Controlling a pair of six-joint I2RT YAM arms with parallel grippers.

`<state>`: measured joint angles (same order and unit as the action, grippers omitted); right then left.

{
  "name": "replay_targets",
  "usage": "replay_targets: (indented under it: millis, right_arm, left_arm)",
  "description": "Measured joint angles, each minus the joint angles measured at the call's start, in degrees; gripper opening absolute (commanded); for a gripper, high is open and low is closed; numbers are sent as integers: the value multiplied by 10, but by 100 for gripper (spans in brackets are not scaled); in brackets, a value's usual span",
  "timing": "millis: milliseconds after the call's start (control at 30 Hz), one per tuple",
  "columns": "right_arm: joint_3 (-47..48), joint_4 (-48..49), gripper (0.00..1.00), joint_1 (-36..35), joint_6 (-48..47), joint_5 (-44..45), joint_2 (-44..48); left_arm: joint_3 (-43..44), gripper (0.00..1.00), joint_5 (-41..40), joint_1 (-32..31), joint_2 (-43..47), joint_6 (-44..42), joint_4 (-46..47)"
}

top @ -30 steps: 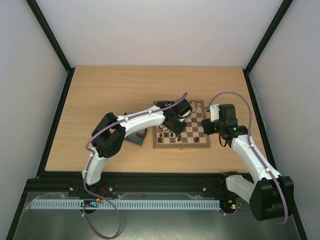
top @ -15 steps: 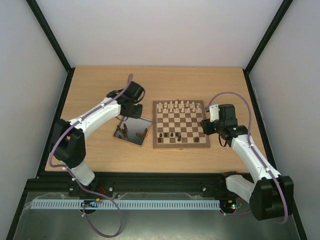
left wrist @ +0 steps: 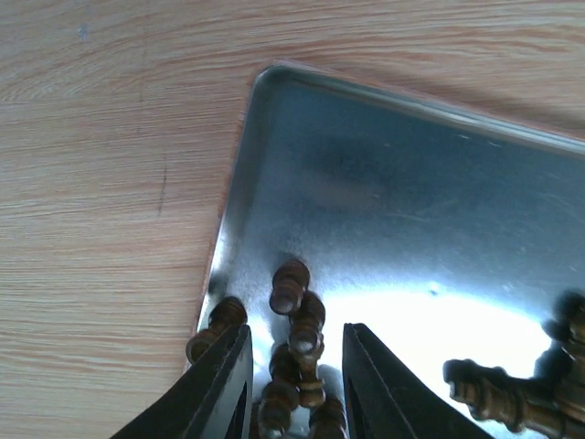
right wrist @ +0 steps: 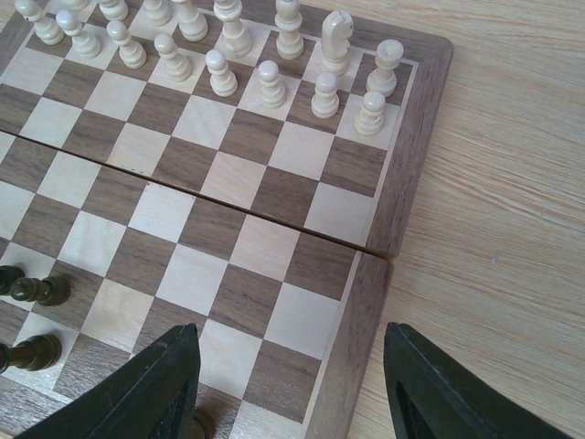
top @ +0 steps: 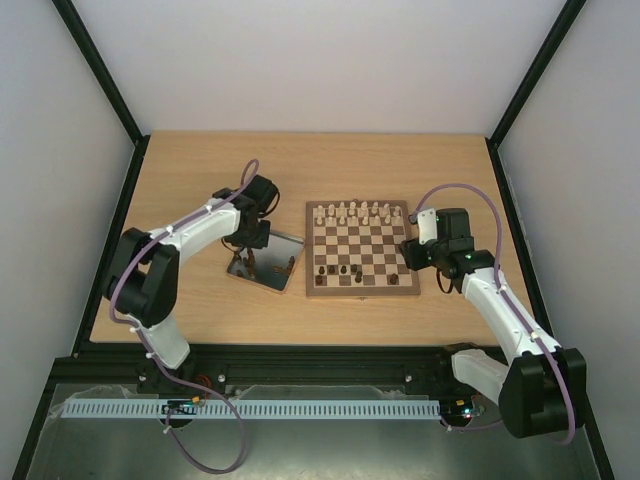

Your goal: Set up the chess pieces on the board

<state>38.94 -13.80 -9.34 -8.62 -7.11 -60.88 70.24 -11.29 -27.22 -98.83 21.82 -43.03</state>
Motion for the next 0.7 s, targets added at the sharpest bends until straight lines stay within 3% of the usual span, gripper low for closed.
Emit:
replay_targets:
  millis: [700]
  right_arm:
    - [0,0,57,0,-4,-6,-4]
  left_arm:
    - [-8,14,38,44,-79,22,61]
